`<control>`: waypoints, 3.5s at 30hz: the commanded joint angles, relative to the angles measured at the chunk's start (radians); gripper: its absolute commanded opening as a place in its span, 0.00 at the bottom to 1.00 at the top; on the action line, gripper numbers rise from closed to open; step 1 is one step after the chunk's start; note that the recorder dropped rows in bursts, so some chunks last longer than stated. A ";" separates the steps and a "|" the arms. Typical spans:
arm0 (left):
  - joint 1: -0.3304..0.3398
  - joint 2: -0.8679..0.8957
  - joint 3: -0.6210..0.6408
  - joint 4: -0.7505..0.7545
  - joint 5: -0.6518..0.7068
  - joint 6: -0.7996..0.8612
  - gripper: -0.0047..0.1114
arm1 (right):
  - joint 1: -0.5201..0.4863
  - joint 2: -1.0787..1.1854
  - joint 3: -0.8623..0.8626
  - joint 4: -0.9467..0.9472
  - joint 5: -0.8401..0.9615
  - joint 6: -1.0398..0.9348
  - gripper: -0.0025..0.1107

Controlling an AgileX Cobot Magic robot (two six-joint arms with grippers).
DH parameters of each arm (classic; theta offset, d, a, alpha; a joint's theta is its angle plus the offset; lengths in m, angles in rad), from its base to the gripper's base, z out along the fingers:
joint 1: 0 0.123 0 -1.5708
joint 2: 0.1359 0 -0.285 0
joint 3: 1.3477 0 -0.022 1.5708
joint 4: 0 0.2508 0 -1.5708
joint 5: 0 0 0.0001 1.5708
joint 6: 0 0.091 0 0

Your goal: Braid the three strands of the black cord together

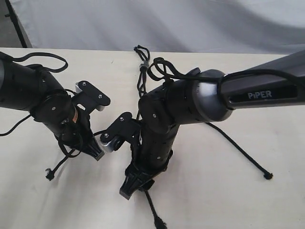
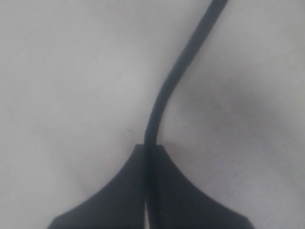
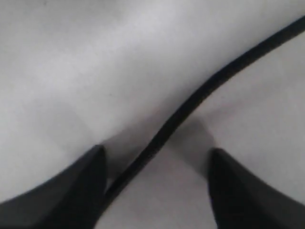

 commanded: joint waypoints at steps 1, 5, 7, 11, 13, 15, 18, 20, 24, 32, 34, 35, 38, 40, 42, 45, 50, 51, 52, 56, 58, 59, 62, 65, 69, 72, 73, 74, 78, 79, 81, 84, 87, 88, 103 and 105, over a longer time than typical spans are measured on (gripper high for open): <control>0.002 -0.002 0.001 0.003 -0.004 -0.001 0.04 | 0.001 0.020 0.004 -0.029 0.005 0.023 0.18; 0.002 -0.002 0.001 0.003 0.016 -0.009 0.04 | 0.001 -0.022 -0.004 -0.106 0.032 0.023 0.03; 0.002 -0.002 0.001 0.003 0.019 -0.009 0.04 | -0.001 -0.062 -0.019 -0.197 0.054 0.023 0.03; 0.002 -0.002 0.001 0.003 0.020 -0.005 0.04 | -0.019 -0.114 -0.029 -0.522 0.049 0.023 0.03; 0.002 -0.002 0.001 0.006 0.020 -0.005 0.04 | -0.053 -0.110 -0.029 -0.674 0.029 0.023 0.03; 0.002 -0.002 0.001 0.006 0.028 -0.005 0.04 | -0.102 -0.095 -0.029 -0.763 -0.020 0.023 0.03; 0.002 -0.002 0.001 0.006 0.041 -0.005 0.04 | -0.211 -0.055 -0.029 -0.788 -0.147 0.025 0.03; 0.002 -0.002 0.001 0.006 0.041 -0.005 0.04 | -0.275 -0.028 -0.029 -0.788 -0.215 0.025 0.03; 0.002 -0.002 0.001 0.006 0.041 -0.005 0.04 | -0.372 0.028 -0.029 -0.788 -0.293 0.030 0.03; 0.002 -0.002 0.001 0.006 0.037 -0.005 0.04 | -0.414 0.116 -0.029 -0.794 -0.307 0.037 0.03; 0.002 -0.002 0.001 0.006 0.037 -0.005 0.04 | -0.414 0.124 -0.029 -0.771 -0.301 0.039 0.03; 0.002 -0.002 0.001 0.006 0.037 -0.005 0.04 | -0.410 0.124 -0.029 -0.733 -0.279 0.039 0.03; 0.002 -0.002 0.001 0.006 0.032 -0.005 0.04 | -0.380 0.116 -0.029 -0.604 -0.165 0.033 0.03; 0.002 -0.002 0.001 0.006 0.023 -0.003 0.04 | -0.349 0.105 -0.029 -0.534 -0.060 -0.019 0.03; 0.002 -0.002 0.001 0.006 0.015 -0.008 0.04 | -0.298 0.092 -0.029 -0.436 0.097 -0.131 0.03; 0.002 -0.002 0.001 0.006 0.035 -0.013 0.04 | -0.223 0.066 -0.015 -0.230 0.238 -0.390 0.03; 0.002 -0.002 0.001 0.006 0.162 -0.023 0.04 | -0.152 -0.017 -0.010 0.016 0.221 -0.640 0.03; 0.002 -0.002 0.001 0.006 0.185 -0.030 0.04 | -0.151 -0.030 -0.010 0.025 0.210 -0.655 0.03; 0.002 -0.002 0.001 0.006 0.215 -0.042 0.04 | -0.151 -0.044 -0.010 0.030 0.197 -0.661 0.03; 0.011 -0.002 0.005 0.007 0.237 -0.083 0.04 | -0.180 -0.073 -0.010 0.002 0.172 -0.661 0.03; 0.016 -0.002 0.021 0.007 0.237 -0.083 0.04 | -0.210 -0.073 -0.010 0.002 0.167 -0.661 0.03; 0.016 -0.002 0.029 0.007 0.237 -0.083 0.04 | -0.226 -0.071 -0.010 0.002 0.164 -0.656 0.03; 0.016 -0.002 0.055 0.007 0.221 -0.083 0.04 | -0.269 -0.065 -0.010 0.004 0.157 -0.656 0.03; 0.016 -0.002 0.059 0.007 0.198 -0.083 0.04 | -0.294 -0.057 -0.010 0.020 0.131 -0.656 0.03; 0.016 -0.002 0.059 0.007 0.182 -0.081 0.04 | -0.300 -0.029 -0.010 0.022 0.104 -0.658 0.03; 0.016 -0.002 0.059 0.007 0.176 -0.081 0.04 | -0.300 -0.005 -0.010 0.022 0.079 -0.658 0.03; 0.016 -0.002 0.059 0.007 0.176 -0.081 0.04 | -0.300 0.000 -0.010 0.022 0.074 -0.658 0.03; 0.016 -0.002 0.059 0.007 0.172 -0.081 0.04 | -0.300 0.006 -0.010 0.022 0.074 -0.658 0.03; 0.016 -0.002 0.059 0.007 0.162 -0.081 0.04 | -0.300 0.011 -0.010 0.022 0.074 -0.658 0.03; 0.016 -0.002 0.059 0.007 0.162 -0.081 0.04 | -0.300 0.011 -0.010 0.022 0.074 -0.658 0.03; 0.016 -0.002 0.059 0.007 0.162 -0.081 0.04 | -0.300 0.011 -0.010 0.022 0.074 -0.658 0.03; 0.016 0.000 0.059 0.004 0.162 -0.099 0.05 | -0.300 0.011 -0.010 0.022 0.072 -0.658 0.10; 0.016 0.000 0.059 0.004 0.162 -0.107 0.09 | -0.300 0.011 -0.010 0.022 0.067 -0.658 0.29; 0.016 0.000 0.059 0.004 0.152 -0.107 0.15 | -0.300 0.011 -0.010 0.022 0.067 -0.658 0.42; -0.062 -0.207 0.057 -0.233 -0.053 -0.091 0.36 | -0.570 -0.339 0.009 0.033 0.034 -0.476 0.64; -0.118 -0.222 0.047 -0.279 -0.087 -0.094 0.36 | -0.625 -0.341 0.032 0.045 -0.009 -0.476 0.64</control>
